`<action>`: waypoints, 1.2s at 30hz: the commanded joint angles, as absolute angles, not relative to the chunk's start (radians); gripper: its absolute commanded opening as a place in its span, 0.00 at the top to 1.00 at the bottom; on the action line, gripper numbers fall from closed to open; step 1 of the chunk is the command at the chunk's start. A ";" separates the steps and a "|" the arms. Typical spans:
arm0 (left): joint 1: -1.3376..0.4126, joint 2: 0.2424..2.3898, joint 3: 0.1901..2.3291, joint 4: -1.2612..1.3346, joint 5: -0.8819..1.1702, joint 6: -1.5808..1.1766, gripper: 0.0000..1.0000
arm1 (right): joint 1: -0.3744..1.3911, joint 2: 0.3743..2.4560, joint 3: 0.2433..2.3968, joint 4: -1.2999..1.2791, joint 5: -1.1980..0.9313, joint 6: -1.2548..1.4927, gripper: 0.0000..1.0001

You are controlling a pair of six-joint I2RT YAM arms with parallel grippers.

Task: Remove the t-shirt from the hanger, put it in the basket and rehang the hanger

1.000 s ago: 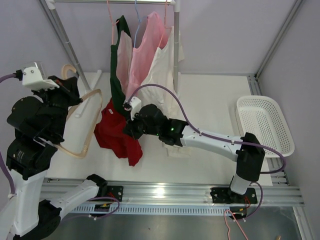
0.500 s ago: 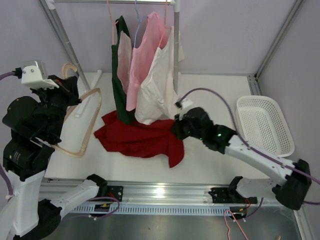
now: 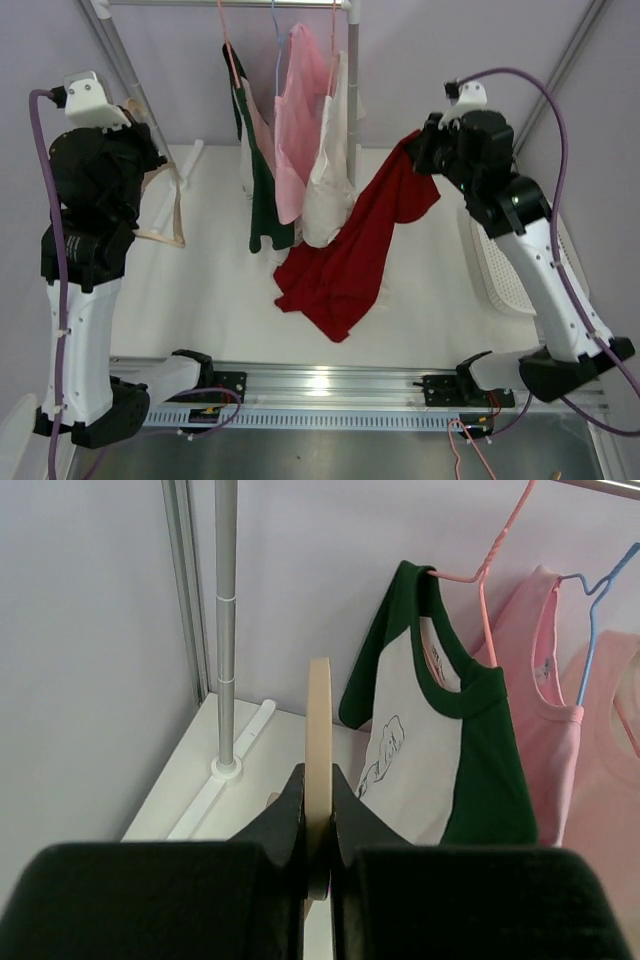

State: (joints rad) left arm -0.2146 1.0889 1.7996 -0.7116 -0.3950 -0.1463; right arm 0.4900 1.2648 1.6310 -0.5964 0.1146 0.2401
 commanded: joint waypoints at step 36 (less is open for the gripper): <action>-0.091 1.398 1.838 -0.269 -0.017 -0.230 0.99 | -0.273 1.622 2.395 -0.208 0.477 -0.112 1.00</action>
State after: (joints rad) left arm -0.1005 1.4075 1.8450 -0.3679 -0.2867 -0.1261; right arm -0.2413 1.6524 2.4454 -0.2420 0.4629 -0.1726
